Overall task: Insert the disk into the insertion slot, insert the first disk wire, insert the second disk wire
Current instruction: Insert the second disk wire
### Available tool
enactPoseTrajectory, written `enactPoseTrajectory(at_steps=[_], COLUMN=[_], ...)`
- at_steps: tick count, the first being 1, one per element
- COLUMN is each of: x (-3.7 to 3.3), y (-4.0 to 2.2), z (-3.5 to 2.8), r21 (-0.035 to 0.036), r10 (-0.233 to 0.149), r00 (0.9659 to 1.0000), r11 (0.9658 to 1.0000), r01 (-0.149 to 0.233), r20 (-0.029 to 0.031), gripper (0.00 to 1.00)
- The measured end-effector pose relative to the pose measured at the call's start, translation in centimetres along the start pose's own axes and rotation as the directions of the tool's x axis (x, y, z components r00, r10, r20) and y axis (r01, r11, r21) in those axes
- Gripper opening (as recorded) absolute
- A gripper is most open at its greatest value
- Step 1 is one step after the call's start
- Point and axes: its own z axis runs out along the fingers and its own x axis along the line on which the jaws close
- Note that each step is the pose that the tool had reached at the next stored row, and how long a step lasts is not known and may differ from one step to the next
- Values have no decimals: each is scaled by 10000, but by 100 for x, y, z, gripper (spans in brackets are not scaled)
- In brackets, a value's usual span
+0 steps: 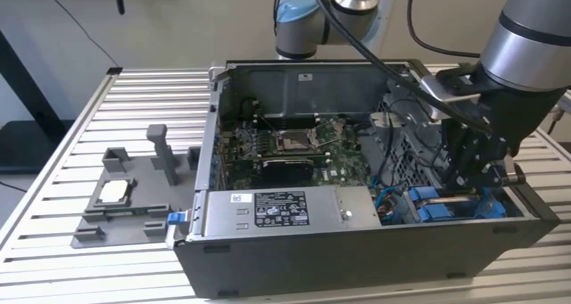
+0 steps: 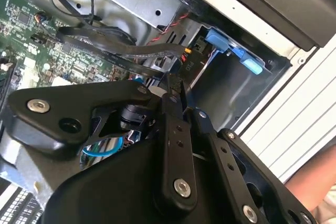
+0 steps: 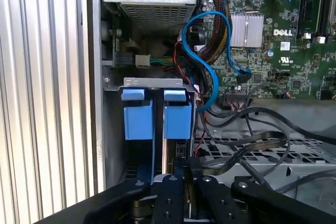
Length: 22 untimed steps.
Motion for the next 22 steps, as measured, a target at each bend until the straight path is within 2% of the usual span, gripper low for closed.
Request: enactPoseTrajectory(at_steps=[1, 2, 4, 13, 15, 19, 20, 22], x=[0, 0, -1, -9, -9, -11, -13, -14], y=[0, 0, -2, -23, -36, -106, -115, -123], z=[0, 0, -20, -256, -273, -333, -356, -419], r21=[0, 1, 0, -22, -100, -350, -394, -436], r10=[0, 0, -1, -1, 0, 10, 11, 13], r00=[10000, 10000, 10000, 10000, 10000, 10000, 10000, 10000], r11=[10000, 10000, 10000, 10000, 9999, 9994, 9992, 9990], r01=[0, 0, 1, 1, 0, -10, -11, -13], r20=[-1, -1, -1, -5, -6, -9, -12, -9], gripper=[18, 24, 24, 24, 24, 24, 24, 24])
